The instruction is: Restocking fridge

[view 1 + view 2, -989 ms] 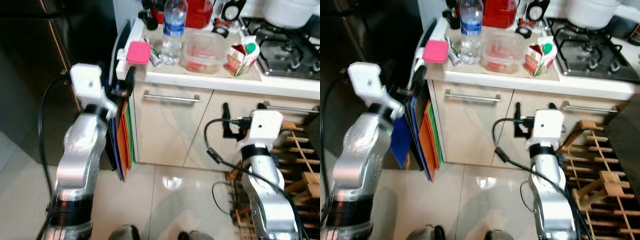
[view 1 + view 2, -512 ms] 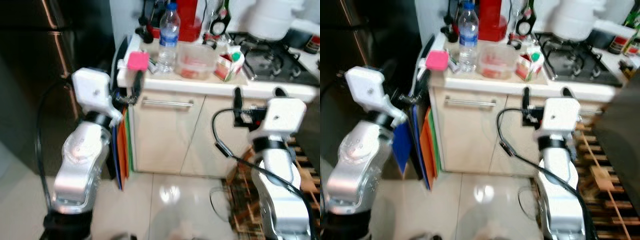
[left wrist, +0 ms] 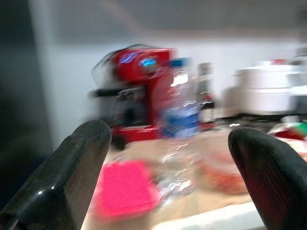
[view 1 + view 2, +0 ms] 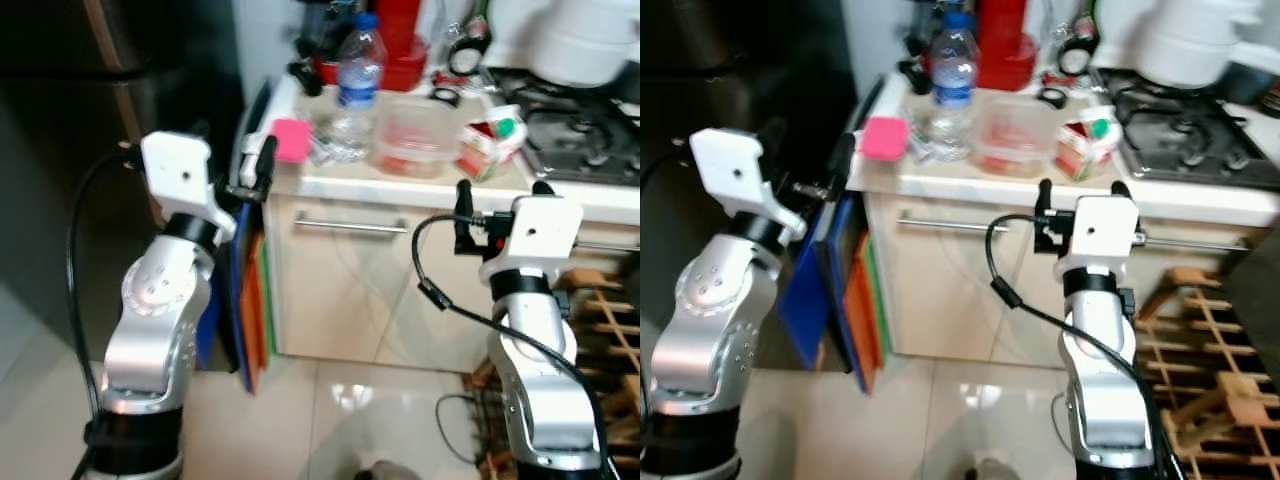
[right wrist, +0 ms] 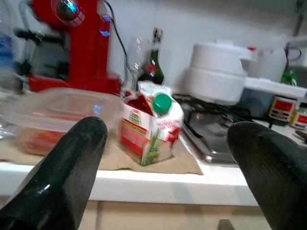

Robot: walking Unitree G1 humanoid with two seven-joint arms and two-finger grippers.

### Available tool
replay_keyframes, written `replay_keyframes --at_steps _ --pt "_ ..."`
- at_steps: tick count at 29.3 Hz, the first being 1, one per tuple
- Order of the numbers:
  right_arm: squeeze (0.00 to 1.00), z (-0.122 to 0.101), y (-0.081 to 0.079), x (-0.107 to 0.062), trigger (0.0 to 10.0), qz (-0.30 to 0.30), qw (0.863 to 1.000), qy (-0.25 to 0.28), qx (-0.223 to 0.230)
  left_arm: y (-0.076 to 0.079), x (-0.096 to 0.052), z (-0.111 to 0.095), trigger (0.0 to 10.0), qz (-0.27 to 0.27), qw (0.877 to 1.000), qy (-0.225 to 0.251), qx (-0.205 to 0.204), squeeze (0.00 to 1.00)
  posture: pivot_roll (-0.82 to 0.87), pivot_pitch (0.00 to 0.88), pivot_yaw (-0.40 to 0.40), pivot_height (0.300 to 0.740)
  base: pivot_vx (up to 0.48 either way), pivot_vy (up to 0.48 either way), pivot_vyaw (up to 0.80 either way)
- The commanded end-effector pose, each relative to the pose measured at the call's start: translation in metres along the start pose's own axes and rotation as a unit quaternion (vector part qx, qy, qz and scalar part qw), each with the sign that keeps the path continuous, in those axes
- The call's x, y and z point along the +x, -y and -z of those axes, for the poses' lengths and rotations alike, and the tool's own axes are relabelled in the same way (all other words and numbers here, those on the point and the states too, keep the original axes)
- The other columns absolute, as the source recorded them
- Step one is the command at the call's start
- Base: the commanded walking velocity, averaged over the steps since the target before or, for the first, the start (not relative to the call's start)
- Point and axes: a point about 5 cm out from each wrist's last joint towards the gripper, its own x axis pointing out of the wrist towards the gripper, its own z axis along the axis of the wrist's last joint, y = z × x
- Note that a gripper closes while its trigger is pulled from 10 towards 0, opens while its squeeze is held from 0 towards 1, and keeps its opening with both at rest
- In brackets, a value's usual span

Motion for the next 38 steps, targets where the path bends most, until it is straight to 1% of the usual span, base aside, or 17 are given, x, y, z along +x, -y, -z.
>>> replay_keyframes --at_steps 1,4,7,8,11,12,15,16,17,19,20,22,26,29,32,33,38 --pt "0.0 -0.004 -0.011 -0.001 10.0 -0.016 1.0 0.01 0.011 -0.007 0.008 -0.01 10.0 -0.003 0.999 0.005 0.032 0.0 -0.06 0.0 0.002 0.74 0.0 0.0 0.0" --pt "0.0 -0.003 -0.012 -0.002 10.0 -0.017 1.0 0.009 0.011 -0.006 0.011 -0.012 10.0 0.004 1.0 0.002 0.023 0.0 -0.06 0.0 0.003 0.74 0.0 0.0 0.0" --pt "0.0 -0.002 -0.012 -0.005 10.0 -0.017 1.0 0.005 0.011 -0.009 0.016 -0.018 10.0 -0.001 1.0 0.009 0.026 0.0 -0.06 0.0 0.003 0.74 0.0 0.0 0.0" --pt "0.0 0.0 -0.012 -0.006 10.0 -0.018 1.0 0.0 0.012 -0.01 0.02 -0.021 10.0 -0.002 1.0 0.01 0.026 0.0 -0.06 0.0 0.002 0.74 0.0 0.0 0.0" --pt "0.0 0.0 -0.013 -0.007 10.0 -0.02 1.0 0.0 0.011 -0.01 0.029 -0.024 10.0 -0.004 1.0 -0.002 0.01 0.0 -0.07 0.0 0.002 0.74 0.0 0.0 0.0" --pt "0.0 0.0 -0.012 -0.008 10.0 -0.021 1.0 0.001 0.011 -0.009 0.034 -0.024 10.0 -0.005 1.0 -0.015 -0.003 0.0 -0.07 0.0 0.0 0.74 0.0 0.0 0.0" --pt "0.0 0.0 -0.012 -0.007 10.0 -0.02 1.0 0.001 0.01 -0.009 0.039 -0.025 10.0 -0.004 1.0 -0.02 -0.011 0.0 -0.07 0.003 -0.002 0.74 0.0 0.0 0.0" --pt "0.0 -0.001 -0.012 -0.008 10.0 -0.021 1.0 0.003 0.009 -0.011 0.043 -0.02 10.0 -0.01 0.999 -0.039 -0.024 0.0 -0.08 0.012 -0.001 0.74 0.0 0.0 0.0" --pt "0.0 -0.001 -0.012 -0.008 10.0 -0.021 1.0 0.003 0.009 -0.011 0.043 -0.02 10.0 -0.01 0.999 -0.039 -0.024 0.0 -0.08 0.012 -0.001 0.74 0.0 0.0 0.0" --pt "0.0 -0.001 -0.011 -0.009 10.0 -0.02 1.0 0.002 0.007 -0.012 0.045 -0.012 10.0 -0.014 0.997 -0.066 -0.039 0.0 -0.08 0.02 0.0 0.74 0.0 0.0 0.0" --pt "0.0 -0.001 -0.011 -0.009 10.0 -0.02 1.0 0.002 0.007 -0.012 0.045 -0.012 10.0 -0.014 0.997 -0.066 -0.039 0.0 -0.08 0.02 0.0 0.74 0.0 0.0 0.0" --pt "0.0 0.0 -0.008 -0.01 10.0 -0.018 1.0 0.0 0.003 -0.01 0.046 -0.008 10.0 -0.017 0.995 -0.085 -0.045 0.0 -0.09 0.024 -0.003 0.74 0.0 0.0 0.0" --pt "0.0 0.0 -0.002 -0.011 10.0 -0.015 1.0 -0.002 -0.006 0.003 0.048 -0.004 10.0 -0.007 0.991 -0.118 -0.055 0.0 -0.1 0.032 -0.012 0.74 0.0 0.0 0.0" --pt "0.0 -0.001 -0.001 -0.009 10.0 -0.016 1.0 -0.002 -0.009 0.013 0.052 -0.005 10.0 0.012 0.989 -0.127 -0.074 0.0 -0.11 0.036 -0.015 0.74 0.0 0.0 0.0" --pt "0.0 -0.001 -0.001 -0.009 10.0 -0.016 1.0 -0.001 -0.01 0.014 0.053 -0.007 10.0 0.015 0.989 -0.134 -0.068 0.0 -0.11 0.038 -0.014 0.74 0.0 0.0 0.0" --pt "0.0 -0.001 -0.001 -0.009 10.0 -0.015 1.0 -0.002 -0.01 0.015 0.053 -0.008 10.0 0.014 0.988 -0.141 -0.059 0.0 -0.11 0.042 -0.013 0.74 0.0 0.0 0.0" --pt "0.0 0.001 -0.004 -0.011 10.0 -0.02 1.0 -0.007 -0.007 0.02 0.048 -0.002 10.0 0.01 0.984 -0.169 -0.053 0.0 -0.1 0.048 -0.01 0.74 0.0 0.0 0.0"
